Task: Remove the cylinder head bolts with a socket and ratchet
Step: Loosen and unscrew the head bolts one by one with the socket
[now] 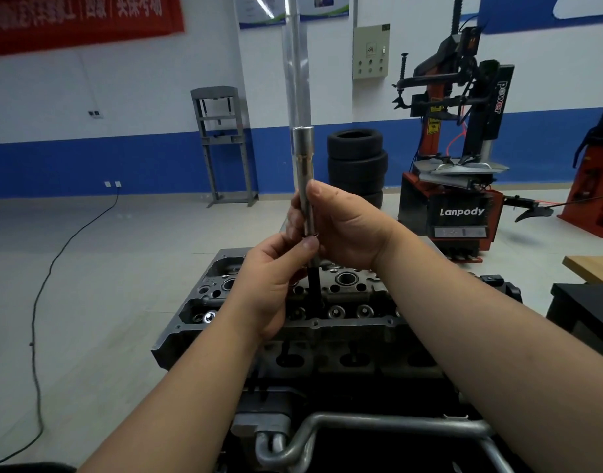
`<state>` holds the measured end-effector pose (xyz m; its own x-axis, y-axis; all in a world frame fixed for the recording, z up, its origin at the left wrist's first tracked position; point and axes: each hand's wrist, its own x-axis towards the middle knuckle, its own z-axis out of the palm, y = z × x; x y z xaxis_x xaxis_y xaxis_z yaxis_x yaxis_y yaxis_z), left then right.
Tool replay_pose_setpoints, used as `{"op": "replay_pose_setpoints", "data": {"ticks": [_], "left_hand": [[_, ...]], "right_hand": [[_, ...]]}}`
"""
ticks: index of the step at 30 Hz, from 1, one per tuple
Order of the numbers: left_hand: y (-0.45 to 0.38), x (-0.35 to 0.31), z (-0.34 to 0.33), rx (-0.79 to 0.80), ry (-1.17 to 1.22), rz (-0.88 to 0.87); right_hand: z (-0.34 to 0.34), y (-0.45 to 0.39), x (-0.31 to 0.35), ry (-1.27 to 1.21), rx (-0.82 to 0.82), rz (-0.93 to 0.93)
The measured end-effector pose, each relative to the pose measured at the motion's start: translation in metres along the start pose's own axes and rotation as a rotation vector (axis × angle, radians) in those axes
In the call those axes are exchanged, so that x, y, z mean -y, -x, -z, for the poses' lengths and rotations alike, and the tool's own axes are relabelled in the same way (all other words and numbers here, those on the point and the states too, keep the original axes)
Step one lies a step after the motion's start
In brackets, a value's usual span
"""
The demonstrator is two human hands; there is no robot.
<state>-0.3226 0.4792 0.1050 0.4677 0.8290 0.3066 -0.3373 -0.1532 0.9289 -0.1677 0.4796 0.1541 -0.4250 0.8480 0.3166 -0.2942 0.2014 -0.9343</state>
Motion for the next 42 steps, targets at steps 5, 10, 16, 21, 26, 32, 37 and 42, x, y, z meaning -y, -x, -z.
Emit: {"op": "replay_pose_setpoints", "data": {"ticks": [5,10,16,21,26,32,37,42], "left_hand": [[0.001,-0.002,0.002,0.047,0.061,0.027],[0.000,0.003,-0.001,-0.001,0.025,-0.037],[-0.002,0.003,-0.001,0.002,0.021,-0.023],[-0.001,0.001,0.001,0.047,0.015,0.009],[0.001,0.002,0.002,0.089,0.007,-0.003],[-0.002,0.007,-0.001,0.063,-0.039,-0.036],[-0.002,0.007,-0.004,0.043,-0.111,-0.115],[-0.001,0.001,-0.008,-0.002,-0.203,-0.172]], "right_hand": [[0.001,0.001,0.002,-0.006,-0.025,-0.053],[0.000,0.002,0.001,-0.007,-0.011,-0.057],[-0.003,0.002,0.000,0.068,0.008,-0.008],[0.001,0.003,0.001,0.065,-0.011,-0.038],[0.001,0.001,0.001,0.056,0.006,-0.052],[-0.002,0.002,-0.001,0.002,-0.063,-0.095],[-0.018,-0.002,0.006,-0.035,-0.290,-0.150],[-0.027,0.010,0.000,0.090,-0.766,-0.185]]}}
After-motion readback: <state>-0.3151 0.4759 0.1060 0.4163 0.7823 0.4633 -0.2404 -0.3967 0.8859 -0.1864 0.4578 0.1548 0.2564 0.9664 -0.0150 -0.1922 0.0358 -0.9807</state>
